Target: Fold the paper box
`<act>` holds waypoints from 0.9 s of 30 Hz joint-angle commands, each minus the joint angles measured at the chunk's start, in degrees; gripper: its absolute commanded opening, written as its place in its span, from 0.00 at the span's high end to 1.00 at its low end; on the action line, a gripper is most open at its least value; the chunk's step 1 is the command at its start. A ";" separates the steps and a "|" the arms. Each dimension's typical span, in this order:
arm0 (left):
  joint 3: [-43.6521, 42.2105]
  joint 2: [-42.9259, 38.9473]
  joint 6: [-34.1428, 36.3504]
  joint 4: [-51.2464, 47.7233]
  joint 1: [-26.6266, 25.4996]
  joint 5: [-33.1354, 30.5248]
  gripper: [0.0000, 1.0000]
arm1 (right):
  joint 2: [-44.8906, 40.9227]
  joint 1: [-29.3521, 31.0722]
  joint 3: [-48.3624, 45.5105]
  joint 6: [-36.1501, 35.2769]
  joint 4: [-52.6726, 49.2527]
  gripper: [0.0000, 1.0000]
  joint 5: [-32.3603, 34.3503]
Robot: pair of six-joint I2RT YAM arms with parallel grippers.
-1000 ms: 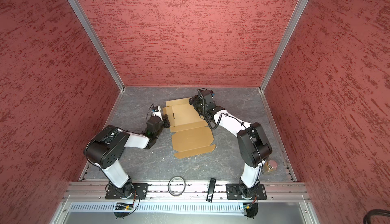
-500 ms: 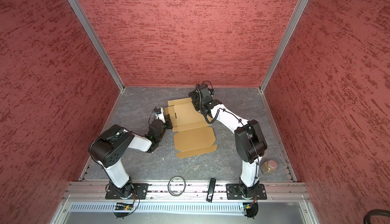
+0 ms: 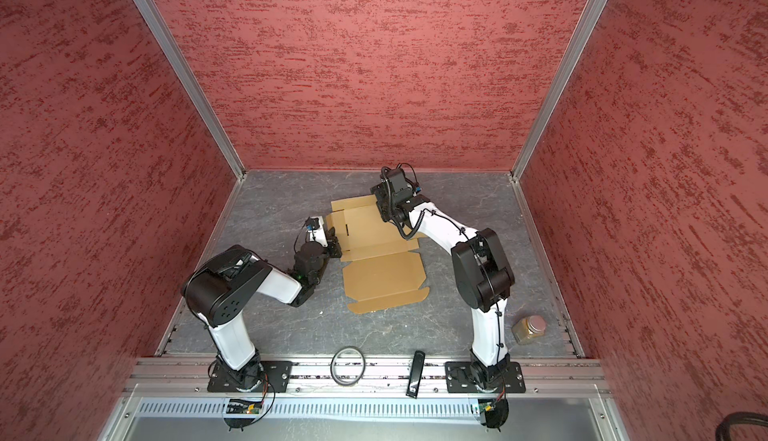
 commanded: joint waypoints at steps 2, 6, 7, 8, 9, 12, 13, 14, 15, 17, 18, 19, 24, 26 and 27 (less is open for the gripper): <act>-0.68 1.16 1.09 3.17 -0.42 -1.03 1.00 | 1.07 -0.25 1.90 5.53 -0.80 0.26 1.58; -0.66 1.34 1.39 3.63 -0.69 -1.37 1.00 | 1.27 -0.35 1.92 6.31 -1.06 0.27 1.65; -0.60 1.42 1.51 3.79 -0.77 -1.54 1.00 | 1.27 -0.33 1.73 6.64 -1.07 0.27 1.63; -0.50 1.48 1.59 4.11 -0.98 -1.75 1.00 | 1.35 -0.32 1.51 7.06 -0.93 0.27 1.63; -0.55 1.55 1.73 4.32 -1.12 -2.00 1.00 | 1.30 -0.31 1.28 7.35 -0.68 0.28 1.58; -0.55 1.91 2.23 5.03 -1.60 -2.75 1.00 | 1.47 -0.30 1.11 7.91 -0.41 0.28 1.78; -0.55 2.03 2.38 5.29 -1.89 -3.01 1.00 | 1.49 -0.29 1.20 7.96 -0.34 0.29 1.92; -0.63 2.10 2.48 5.48 -1.99 -3.19 1.00 | 1.52 -0.32 1.29 8.08 -0.21 0.29 1.98; -0.58 2.22 2.63 5.76 -2.17 -3.37 1.00 | 1.56 -0.31 1.25 8.18 -0.14 0.29 2.06; -0.59 2.40 2.74 6.08 -2.31 -3.65 1.00 | 1.52 -0.34 1.30 8.27 0.06 0.30 2.40; -0.58 2.42 2.83 6.18 -2.37 -3.74 1.00 | 1.60 -0.27 1.35 8.29 0.01 0.31 2.42; -0.56 2.45 2.85 6.28 -2.45 -3.90 1.00 | 1.58 -0.38 1.41 8.27 0.07 0.33 2.50; -0.50 2.44 3.01 6.59 -2.53 -4.27 1.00 | 1.88 -0.31 1.27 8.31 0.35 0.41 2.42; -0.45 2.49 3.10 6.72 -2.53 -4.44 1.00 | 2.00 -0.33 1.25 8.28 0.61 0.44 2.27; -0.50 2.45 3.10 6.75 -2.53 -4.51 1.00 | 2.01 -0.34 1.26 8.29 0.78 0.46 2.25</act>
